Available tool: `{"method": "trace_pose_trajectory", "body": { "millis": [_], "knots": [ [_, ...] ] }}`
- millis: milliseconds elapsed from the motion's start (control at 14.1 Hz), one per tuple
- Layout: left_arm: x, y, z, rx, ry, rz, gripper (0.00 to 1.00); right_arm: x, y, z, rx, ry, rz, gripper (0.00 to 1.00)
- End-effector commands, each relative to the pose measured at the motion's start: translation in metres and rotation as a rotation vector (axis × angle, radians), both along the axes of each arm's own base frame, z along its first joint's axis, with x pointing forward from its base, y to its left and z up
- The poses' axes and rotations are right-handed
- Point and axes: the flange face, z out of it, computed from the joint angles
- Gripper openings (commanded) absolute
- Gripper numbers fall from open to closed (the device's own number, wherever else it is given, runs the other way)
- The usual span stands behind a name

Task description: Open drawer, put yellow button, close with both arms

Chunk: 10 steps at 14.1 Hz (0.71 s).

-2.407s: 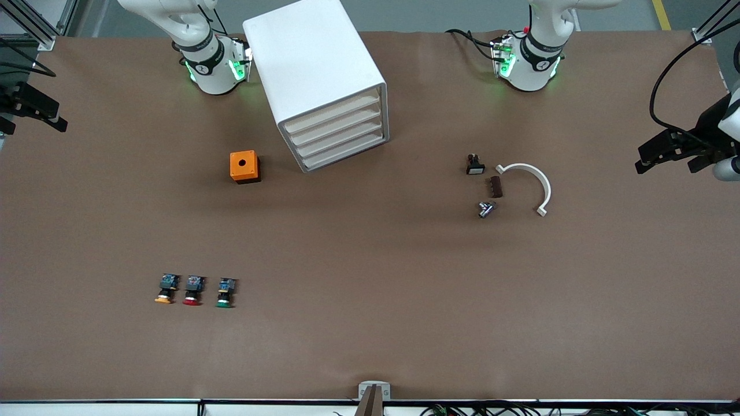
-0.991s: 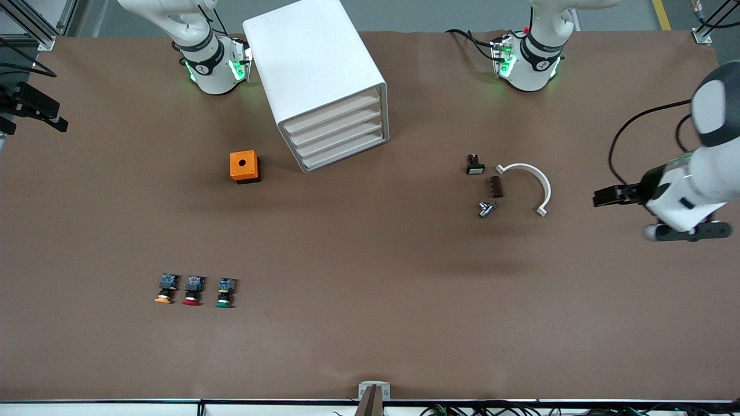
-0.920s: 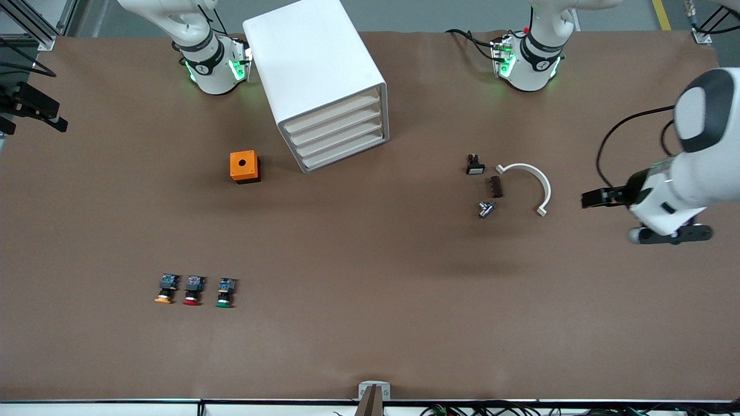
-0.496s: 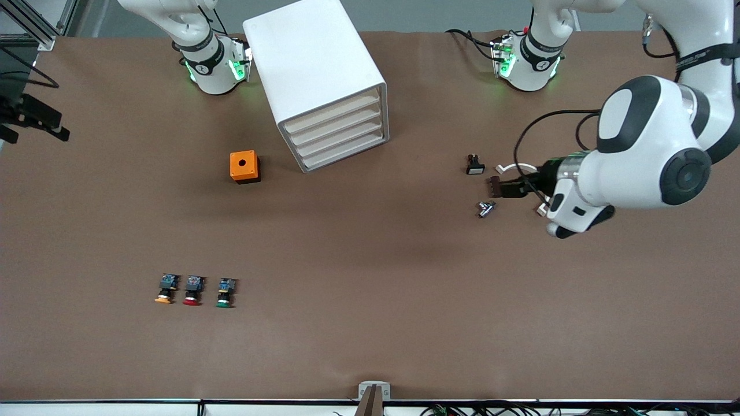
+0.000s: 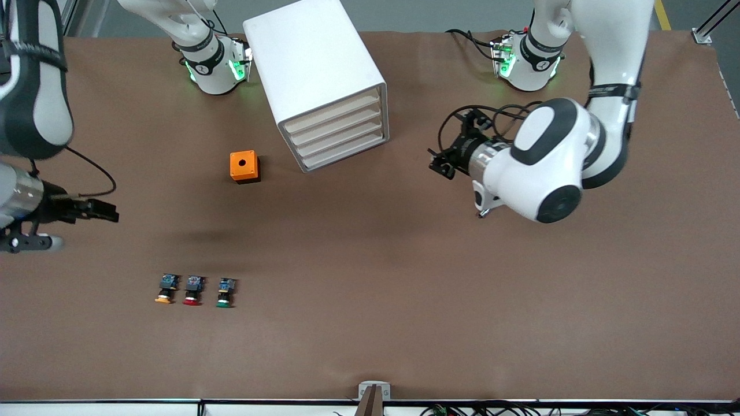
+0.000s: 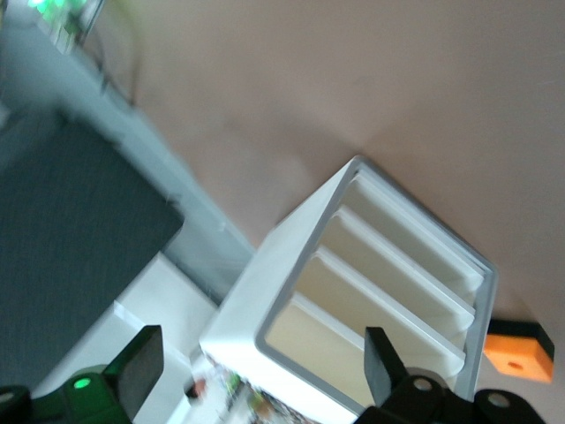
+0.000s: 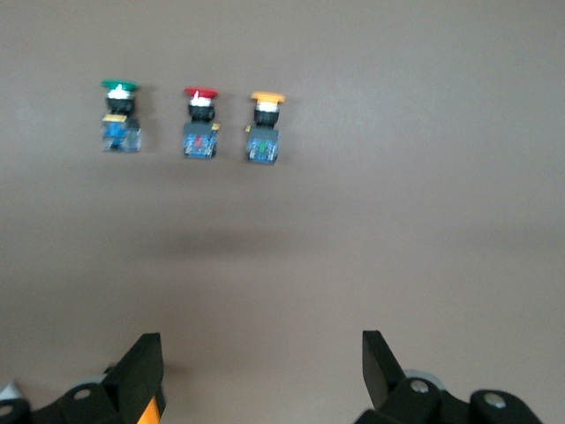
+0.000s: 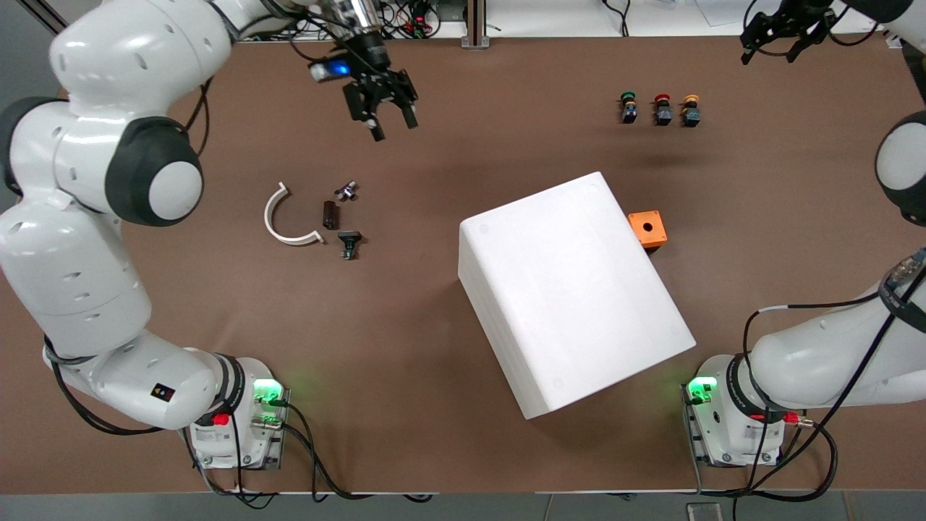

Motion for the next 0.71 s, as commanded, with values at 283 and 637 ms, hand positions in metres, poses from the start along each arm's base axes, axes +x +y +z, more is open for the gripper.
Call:
{"method": "trace_pose_trajectory", "body": {
  "millis": [283,637],
  "knots": [
    [-0.026,-0.074,-0.074,0.294,0.438,0.213,1.00,0.043,-0.005,-0.121,0.073,-0.074,-0.071,1.00],
    [-0.040,-0.098,-0.115,0.367,0.619,0.245,0.90,0.056,-0.002,-0.209,0.057,-0.123,-0.118,1.00]
  ]
}}
